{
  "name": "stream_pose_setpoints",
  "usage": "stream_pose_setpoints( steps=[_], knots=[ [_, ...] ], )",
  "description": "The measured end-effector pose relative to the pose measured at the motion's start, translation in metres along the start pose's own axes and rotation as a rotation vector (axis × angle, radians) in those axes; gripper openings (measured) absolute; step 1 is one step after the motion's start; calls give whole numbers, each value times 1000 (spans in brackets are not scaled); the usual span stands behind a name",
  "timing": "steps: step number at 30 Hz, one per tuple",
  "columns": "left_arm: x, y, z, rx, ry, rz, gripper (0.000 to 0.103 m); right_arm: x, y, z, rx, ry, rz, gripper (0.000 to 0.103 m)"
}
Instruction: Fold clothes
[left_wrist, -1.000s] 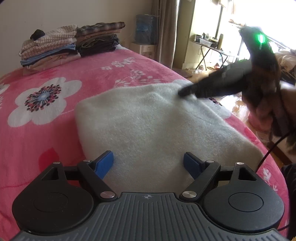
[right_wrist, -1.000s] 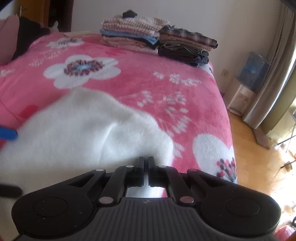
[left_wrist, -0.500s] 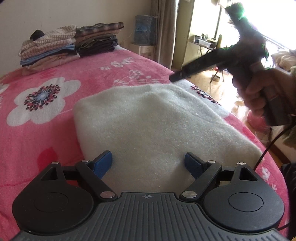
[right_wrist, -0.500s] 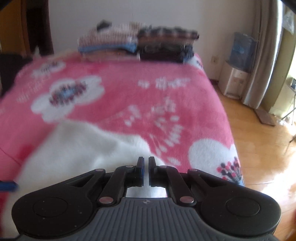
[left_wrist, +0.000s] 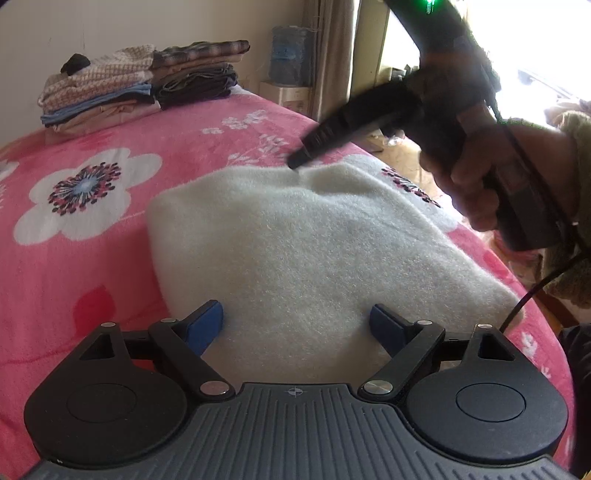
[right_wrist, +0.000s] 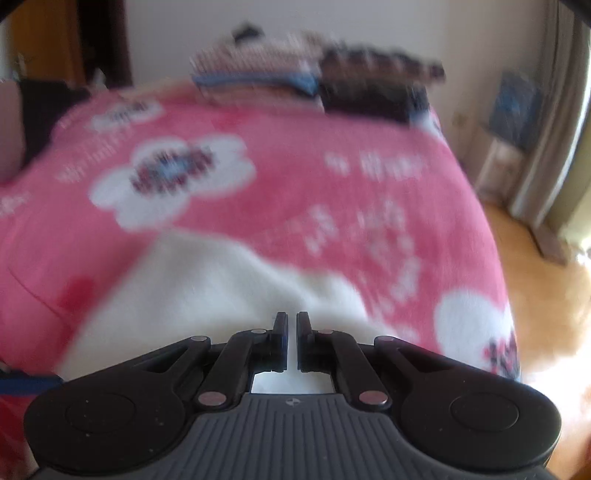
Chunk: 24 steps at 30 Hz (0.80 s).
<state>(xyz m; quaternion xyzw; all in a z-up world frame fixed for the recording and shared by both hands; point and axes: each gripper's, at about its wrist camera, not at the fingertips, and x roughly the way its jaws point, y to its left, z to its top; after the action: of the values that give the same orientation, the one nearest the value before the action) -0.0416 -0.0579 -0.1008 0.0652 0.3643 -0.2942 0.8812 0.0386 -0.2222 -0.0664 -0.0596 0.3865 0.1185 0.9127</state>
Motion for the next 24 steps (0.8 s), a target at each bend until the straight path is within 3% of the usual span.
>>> stream_pose_setpoints(
  steps=[2, 5, 9, 15, 20, 22, 24],
  knots=[
    [0, 0, 0, 0, 0, -3, 88, 4, 3, 1, -3, -12, 24, 4],
    [-1, 1, 1, -7, 1, -5, 88, 45, 6, -20, -24, 76, 5, 3],
    [-3, 8, 4, -69, -17, 10, 88, 45, 1, -18, 49, 66, 16, 3],
    [-1, 21, 8, -153, 4, 13, 88, -15, -3, -36, 94, 1, 63, 4],
    [0, 18, 6, -147, 12, 24, 89, -61, 1, -56, 89, -26, 100, 5],
    [1, 17, 6, -147, 21, 27, 91, -60, 10, -70, 33, 39, 56, 5],
    [2, 17, 6, -148, 30, 38, 92, -53, 12, -83, 7, 23, 40, 5]
  ],
)
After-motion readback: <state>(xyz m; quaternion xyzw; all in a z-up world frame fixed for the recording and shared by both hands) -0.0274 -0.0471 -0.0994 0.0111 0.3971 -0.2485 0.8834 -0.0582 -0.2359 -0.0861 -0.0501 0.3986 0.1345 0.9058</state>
